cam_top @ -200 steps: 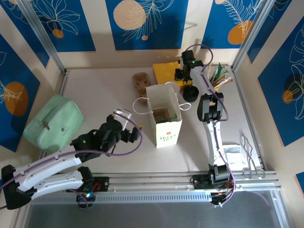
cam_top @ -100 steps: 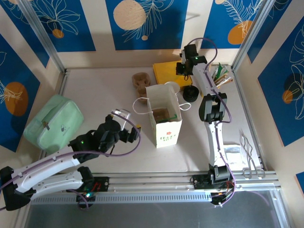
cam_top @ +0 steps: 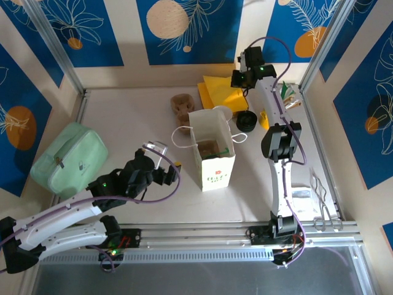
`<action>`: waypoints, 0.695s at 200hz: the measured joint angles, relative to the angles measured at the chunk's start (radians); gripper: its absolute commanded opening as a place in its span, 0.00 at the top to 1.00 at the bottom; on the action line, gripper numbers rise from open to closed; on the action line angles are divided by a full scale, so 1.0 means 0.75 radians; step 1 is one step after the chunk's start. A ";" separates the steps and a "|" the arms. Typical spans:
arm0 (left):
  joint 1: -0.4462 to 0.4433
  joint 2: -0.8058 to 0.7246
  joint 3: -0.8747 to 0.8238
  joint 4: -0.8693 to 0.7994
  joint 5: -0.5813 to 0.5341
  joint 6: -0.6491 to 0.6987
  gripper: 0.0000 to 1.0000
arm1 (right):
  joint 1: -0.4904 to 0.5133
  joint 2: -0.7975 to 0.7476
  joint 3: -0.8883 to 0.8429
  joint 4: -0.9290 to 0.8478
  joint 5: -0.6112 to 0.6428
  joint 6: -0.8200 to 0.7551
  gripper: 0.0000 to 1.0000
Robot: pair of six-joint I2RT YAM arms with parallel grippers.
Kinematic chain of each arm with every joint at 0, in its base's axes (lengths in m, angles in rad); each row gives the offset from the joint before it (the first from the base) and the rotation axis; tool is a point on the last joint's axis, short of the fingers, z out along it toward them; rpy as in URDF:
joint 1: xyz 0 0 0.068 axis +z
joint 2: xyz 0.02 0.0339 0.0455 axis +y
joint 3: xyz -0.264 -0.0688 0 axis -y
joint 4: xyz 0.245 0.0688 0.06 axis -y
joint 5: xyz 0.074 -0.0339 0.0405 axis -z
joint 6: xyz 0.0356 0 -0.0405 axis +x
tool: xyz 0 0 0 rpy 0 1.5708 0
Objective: Pack the takeout coffee
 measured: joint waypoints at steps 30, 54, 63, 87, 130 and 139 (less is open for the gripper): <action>0.000 0.000 -0.001 0.000 0.000 0.000 0.01 | 0.000 -0.006 0.021 0.000 0.000 0.000 0.89; 0.000 0.000 -0.004 -0.002 0.000 0.000 0.01 | 0.000 -0.004 0.021 -0.014 -0.001 0.000 0.86; 0.000 0.000 -0.005 -0.003 0.000 0.000 0.01 | 0.000 0.002 0.021 -0.016 0.000 0.000 0.86; 0.000 0.000 -0.008 -0.005 0.000 -0.001 0.01 | 0.000 0.039 0.026 -0.015 0.000 -0.002 0.83; 0.000 0.000 -0.009 -0.005 0.000 -0.001 0.00 | 0.000 0.176 0.026 -0.025 0.003 -0.010 0.75; 0.000 0.000 -0.009 -0.005 0.000 -0.001 0.00 | 0.000 0.203 0.026 -0.032 0.004 -0.012 0.71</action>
